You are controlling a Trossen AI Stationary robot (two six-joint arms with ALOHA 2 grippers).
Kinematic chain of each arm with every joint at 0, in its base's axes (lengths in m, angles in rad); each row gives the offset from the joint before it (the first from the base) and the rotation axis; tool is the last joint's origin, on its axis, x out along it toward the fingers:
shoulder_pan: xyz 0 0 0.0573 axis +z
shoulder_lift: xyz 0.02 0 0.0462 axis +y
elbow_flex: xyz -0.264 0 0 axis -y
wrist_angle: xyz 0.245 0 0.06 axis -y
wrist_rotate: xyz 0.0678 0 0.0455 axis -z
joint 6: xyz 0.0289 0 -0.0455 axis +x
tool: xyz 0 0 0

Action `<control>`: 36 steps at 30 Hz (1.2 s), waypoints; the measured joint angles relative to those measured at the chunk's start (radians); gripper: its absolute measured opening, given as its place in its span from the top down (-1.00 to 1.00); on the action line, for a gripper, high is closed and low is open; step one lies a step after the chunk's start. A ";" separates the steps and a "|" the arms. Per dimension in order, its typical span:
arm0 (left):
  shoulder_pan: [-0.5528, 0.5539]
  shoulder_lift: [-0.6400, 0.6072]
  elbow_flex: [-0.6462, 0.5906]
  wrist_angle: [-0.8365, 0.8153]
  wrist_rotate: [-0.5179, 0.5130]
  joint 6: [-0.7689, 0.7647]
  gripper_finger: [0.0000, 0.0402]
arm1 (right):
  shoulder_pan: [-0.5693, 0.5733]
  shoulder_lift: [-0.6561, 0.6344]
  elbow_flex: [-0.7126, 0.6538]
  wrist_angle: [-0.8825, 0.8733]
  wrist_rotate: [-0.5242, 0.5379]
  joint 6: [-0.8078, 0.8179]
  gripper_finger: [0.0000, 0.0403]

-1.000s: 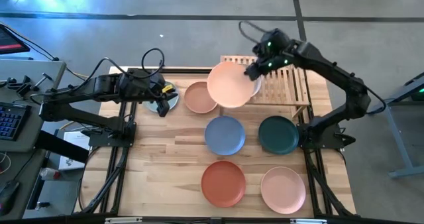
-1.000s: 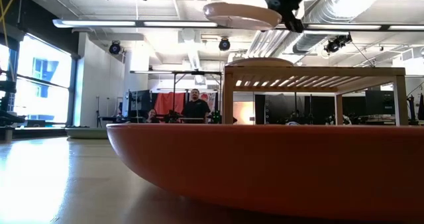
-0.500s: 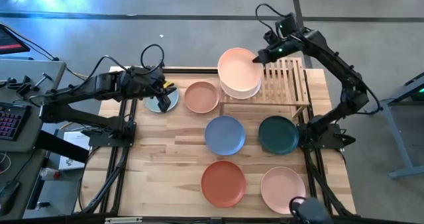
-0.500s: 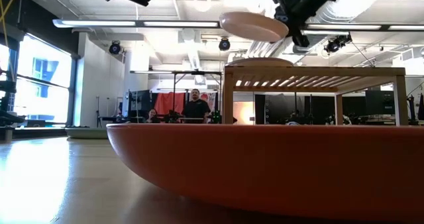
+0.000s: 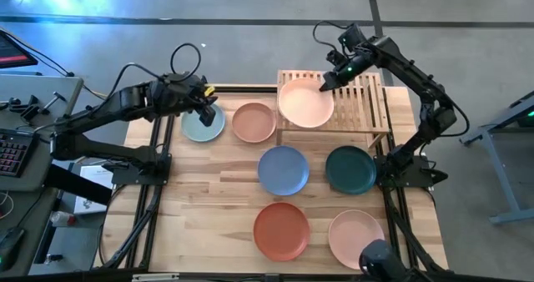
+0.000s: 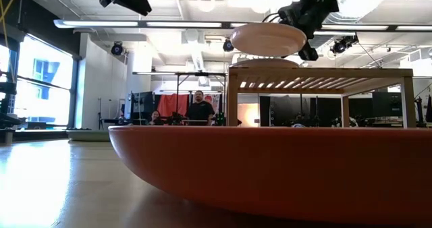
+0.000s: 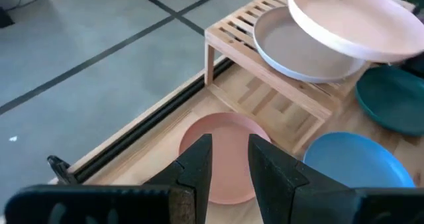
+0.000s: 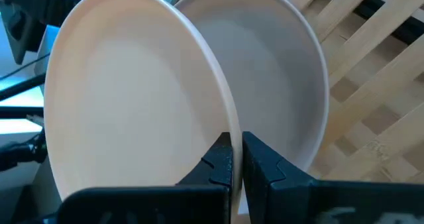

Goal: Place and stack plates onto a shelf
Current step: Stack the light orange plate on top of the white plate

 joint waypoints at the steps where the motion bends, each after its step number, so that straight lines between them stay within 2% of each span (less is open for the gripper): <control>1: 0.004 0.000 0.000 0.000 0.000 -0.001 0.57 | 0.000 0.000 0.000 0.000 0.000 -0.004 1.00; 8: 0.016 0.000 0.000 0.016 0.001 -0.002 0.57 | 0.000 0.000 0.000 -0.006 0.002 -0.009 1.00; 24: 0.015 0.000 0.000 0.015 0.003 -0.029 0.57 | 0.021 0.061 0.000 0.067 0.196 0.077 1.00; 36: 0.015 0.000 0.001 0.015 0.004 -0.028 0.57 | 0.021 0.061 0.000 0.067 0.197 0.077 1.00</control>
